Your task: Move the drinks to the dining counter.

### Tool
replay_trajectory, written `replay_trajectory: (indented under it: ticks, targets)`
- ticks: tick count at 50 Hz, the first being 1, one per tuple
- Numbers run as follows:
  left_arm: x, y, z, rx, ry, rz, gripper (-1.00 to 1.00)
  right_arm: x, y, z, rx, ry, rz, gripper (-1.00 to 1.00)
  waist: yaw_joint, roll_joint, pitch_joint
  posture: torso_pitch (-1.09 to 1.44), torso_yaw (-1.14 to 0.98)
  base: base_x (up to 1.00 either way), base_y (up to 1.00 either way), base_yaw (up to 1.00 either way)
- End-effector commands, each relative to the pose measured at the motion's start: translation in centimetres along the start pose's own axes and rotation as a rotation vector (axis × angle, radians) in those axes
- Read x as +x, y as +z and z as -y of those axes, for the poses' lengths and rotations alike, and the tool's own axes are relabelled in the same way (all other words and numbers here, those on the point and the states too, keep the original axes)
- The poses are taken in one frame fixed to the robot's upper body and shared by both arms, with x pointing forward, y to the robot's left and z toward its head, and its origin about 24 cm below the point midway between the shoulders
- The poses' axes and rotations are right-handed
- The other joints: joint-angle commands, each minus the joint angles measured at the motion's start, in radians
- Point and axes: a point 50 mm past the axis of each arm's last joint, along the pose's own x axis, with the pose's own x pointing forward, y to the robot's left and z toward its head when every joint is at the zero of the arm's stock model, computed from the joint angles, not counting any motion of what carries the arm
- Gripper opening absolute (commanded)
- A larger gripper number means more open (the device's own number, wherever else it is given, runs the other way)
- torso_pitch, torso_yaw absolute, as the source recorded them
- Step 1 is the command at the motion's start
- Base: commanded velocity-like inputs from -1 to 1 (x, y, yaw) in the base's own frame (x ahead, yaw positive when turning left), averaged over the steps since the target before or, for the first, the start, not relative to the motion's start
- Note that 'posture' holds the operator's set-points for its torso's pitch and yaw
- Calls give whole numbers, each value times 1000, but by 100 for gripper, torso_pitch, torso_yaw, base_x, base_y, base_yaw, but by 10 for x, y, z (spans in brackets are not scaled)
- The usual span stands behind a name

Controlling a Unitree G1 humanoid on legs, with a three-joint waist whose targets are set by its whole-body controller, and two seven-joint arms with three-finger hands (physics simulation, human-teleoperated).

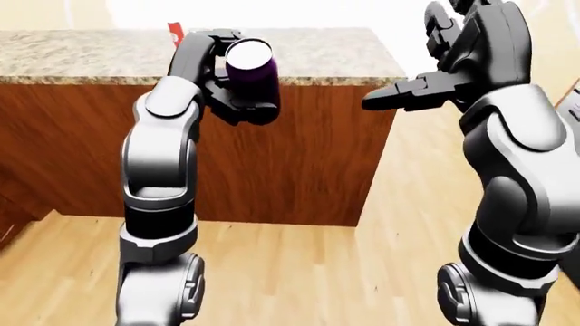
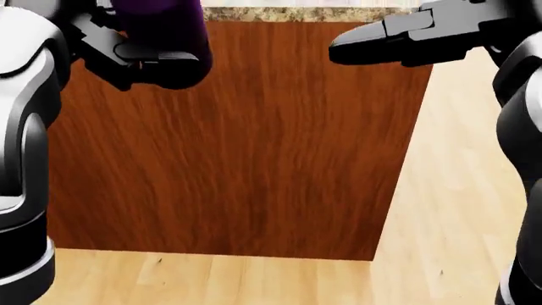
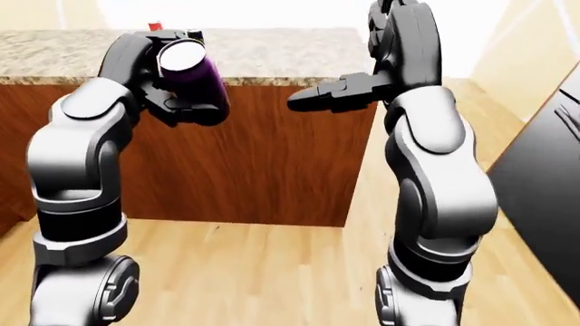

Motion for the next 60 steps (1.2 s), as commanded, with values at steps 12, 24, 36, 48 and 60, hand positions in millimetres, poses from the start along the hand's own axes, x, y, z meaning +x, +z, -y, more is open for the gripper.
replay_trajectory:
  ticks: [12,24,36,48,60]
  targets:
    - [-5,30,-4,14,17,113,-100,0,20,7,-13,-32,98,100,-32,-82,-52,0,0,39,0,0]
    - [-5,30,-3,17,14,112,-100,-1,21,8,-14,-36,97,100,-47,-53,-75,0,0,50,0,0]
    - [-5,30,-4,14,16,113,-100,0,21,8,-15,-39,99,100,-56,-6,-25,0,0,10,0,0]
    - [-5,29,-4,14,16,114,-100,0,19,8,-12,-40,101,100,-41,-99,-22,0,0,0,0,0]
    - [0,25,0,25,13,106,-100,-1,22,12,-7,-51,110,100,-31,-62,-61,0,0,0,0,0]
